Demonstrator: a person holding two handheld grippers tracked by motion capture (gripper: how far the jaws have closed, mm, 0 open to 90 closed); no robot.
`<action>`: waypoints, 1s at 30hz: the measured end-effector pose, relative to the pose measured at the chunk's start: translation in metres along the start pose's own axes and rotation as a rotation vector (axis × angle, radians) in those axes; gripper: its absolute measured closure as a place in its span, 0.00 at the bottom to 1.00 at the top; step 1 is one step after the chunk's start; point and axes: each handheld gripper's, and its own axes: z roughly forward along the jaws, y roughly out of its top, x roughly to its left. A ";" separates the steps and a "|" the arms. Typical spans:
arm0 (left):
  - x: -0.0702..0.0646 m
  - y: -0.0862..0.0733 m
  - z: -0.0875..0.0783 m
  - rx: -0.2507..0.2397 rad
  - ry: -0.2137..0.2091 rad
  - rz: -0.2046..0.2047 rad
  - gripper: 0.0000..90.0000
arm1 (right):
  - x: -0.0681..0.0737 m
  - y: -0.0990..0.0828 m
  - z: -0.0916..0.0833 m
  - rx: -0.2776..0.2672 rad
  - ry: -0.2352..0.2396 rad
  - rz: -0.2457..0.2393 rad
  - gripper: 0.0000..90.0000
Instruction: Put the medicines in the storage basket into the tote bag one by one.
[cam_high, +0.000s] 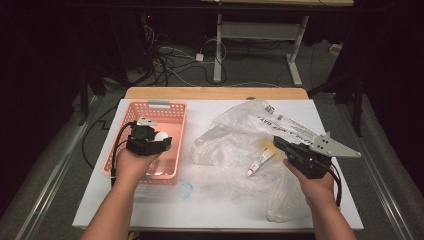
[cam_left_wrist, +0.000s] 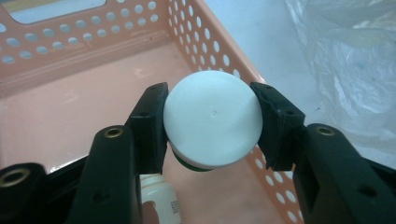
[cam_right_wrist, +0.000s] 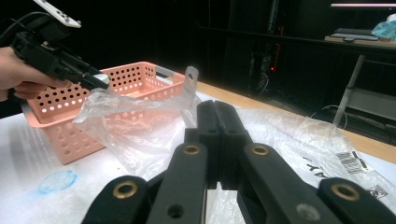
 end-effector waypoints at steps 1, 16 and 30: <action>-0.002 -0.002 -0.002 -0.010 0.001 0.006 0.54 | 0.000 0.000 0.000 0.000 0.001 -0.002 1.00; -0.017 -0.033 -0.020 -0.112 -0.023 0.002 0.54 | 0.001 -0.001 0.001 0.005 0.003 -0.004 1.00; -0.024 -0.052 -0.031 -0.154 -0.059 0.019 0.54 | 0.002 -0.001 0.002 0.010 0.004 -0.010 1.00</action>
